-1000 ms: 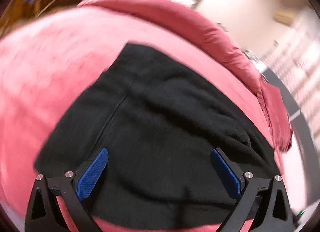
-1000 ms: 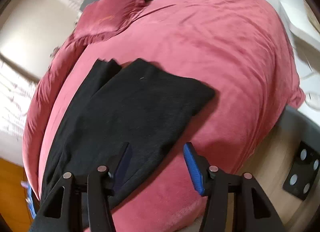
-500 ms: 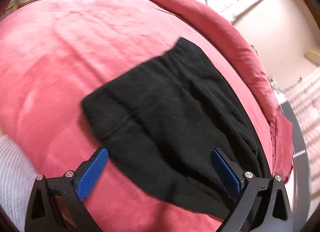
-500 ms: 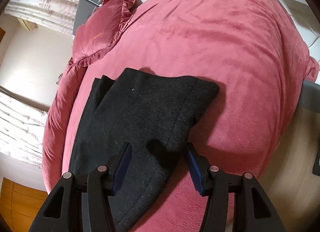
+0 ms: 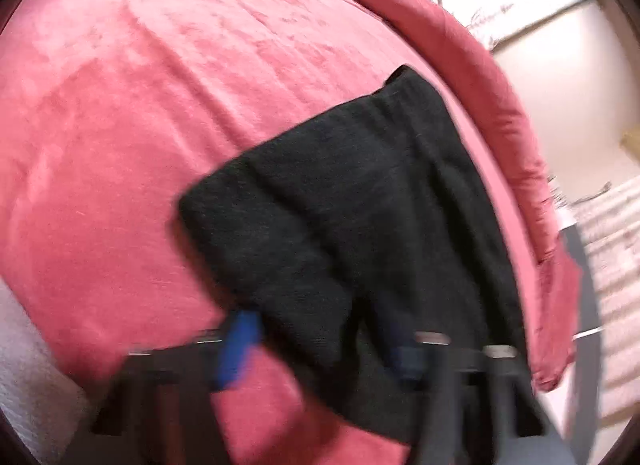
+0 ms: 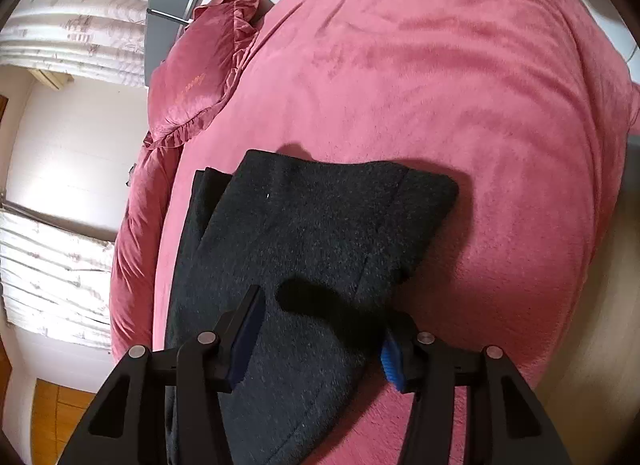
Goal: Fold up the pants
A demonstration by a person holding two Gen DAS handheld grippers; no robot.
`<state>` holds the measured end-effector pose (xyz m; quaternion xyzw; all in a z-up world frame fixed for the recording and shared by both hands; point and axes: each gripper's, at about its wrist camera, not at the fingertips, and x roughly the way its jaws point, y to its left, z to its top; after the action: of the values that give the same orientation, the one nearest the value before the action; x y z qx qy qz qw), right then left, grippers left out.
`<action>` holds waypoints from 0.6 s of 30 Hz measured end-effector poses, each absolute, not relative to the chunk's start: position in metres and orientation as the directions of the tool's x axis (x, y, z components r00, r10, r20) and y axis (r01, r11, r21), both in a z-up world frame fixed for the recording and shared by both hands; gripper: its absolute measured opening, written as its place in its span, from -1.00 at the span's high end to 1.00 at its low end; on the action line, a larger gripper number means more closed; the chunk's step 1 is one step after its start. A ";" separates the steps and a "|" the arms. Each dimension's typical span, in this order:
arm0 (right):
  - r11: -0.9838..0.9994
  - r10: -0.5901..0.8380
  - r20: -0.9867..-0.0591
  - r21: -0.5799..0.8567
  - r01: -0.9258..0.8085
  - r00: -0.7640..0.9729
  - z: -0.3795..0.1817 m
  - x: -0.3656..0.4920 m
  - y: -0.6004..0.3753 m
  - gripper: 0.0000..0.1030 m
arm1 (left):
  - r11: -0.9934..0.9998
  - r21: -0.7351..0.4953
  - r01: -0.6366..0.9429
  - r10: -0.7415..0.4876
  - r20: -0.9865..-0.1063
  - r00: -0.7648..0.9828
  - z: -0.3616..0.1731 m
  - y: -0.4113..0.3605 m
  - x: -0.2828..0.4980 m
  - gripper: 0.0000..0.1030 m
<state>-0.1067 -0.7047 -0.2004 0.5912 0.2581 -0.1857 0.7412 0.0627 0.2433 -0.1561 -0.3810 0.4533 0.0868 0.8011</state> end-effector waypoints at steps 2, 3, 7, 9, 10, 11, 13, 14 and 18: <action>0.231 0.032 -0.620 0.768 0.598 0.784 -0.202 -0.103 -0.705 0.78 | 0.682 -0.551 -0.481 -0.225 -0.784 0.579 -0.156 0.250 0.058 0.52; 0.226 0.041 -0.629 0.763 0.606 0.776 -0.204 -0.102 -0.705 0.77 | 0.673 -0.561 -0.482 -0.232 -0.779 0.582 -0.156 0.253 0.056 0.61; 0.186 0.039 -0.581 0.804 0.565 0.813 -0.197 -0.112 -0.704 0.80 | 0.663 -0.613 -0.430 -0.276 -0.734 0.620 -0.141 0.260 0.044 0.81; 0.169 0.042 -0.554 0.824 0.541 0.832 -0.189 -0.119 -0.704 0.81 | 0.640 -0.658 -0.397 -0.310 -0.694 0.650 -0.129 0.264 0.037 0.82; 0.169 0.044 -0.542 0.832 0.529 0.839 -0.184 -0.122 -0.704 0.81 | 0.634 -0.673 -0.381 -0.321 -0.677 0.662 -0.124 0.264 0.036 0.83; 0.174 0.045 -0.530 0.839 0.516 0.847 -0.178 -0.125 -0.703 0.82 | 0.631 -0.688 -0.358 -0.332 -0.657 0.677 -0.116 0.266 0.032 0.83; 0.193 0.040 -0.506 0.850 0.490 0.862 -0.163 -0.130 -0.701 0.83 | 0.628 -0.707 -0.326 -0.347 -0.629 0.695 -0.104 0.266 0.033 0.83; 0.199 0.037 -0.489 0.858 0.473 0.872 -0.154 -0.133 -0.701 0.83 | 0.627 -0.715 -0.308 -0.355 -0.615 0.705 -0.098 0.266 0.032 0.83; 0.227 0.018 -0.409 0.890 0.395 0.912 -0.119 -0.152 -0.698 0.84 | 0.610 -0.744 -0.274 -0.386 -0.580 0.717 -0.087 0.269 0.030 0.83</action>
<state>-0.1521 -0.6979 -0.1194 0.6092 0.1696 -0.1232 0.7648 0.0303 0.2692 -0.0872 -0.4404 0.3745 -0.0345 0.8152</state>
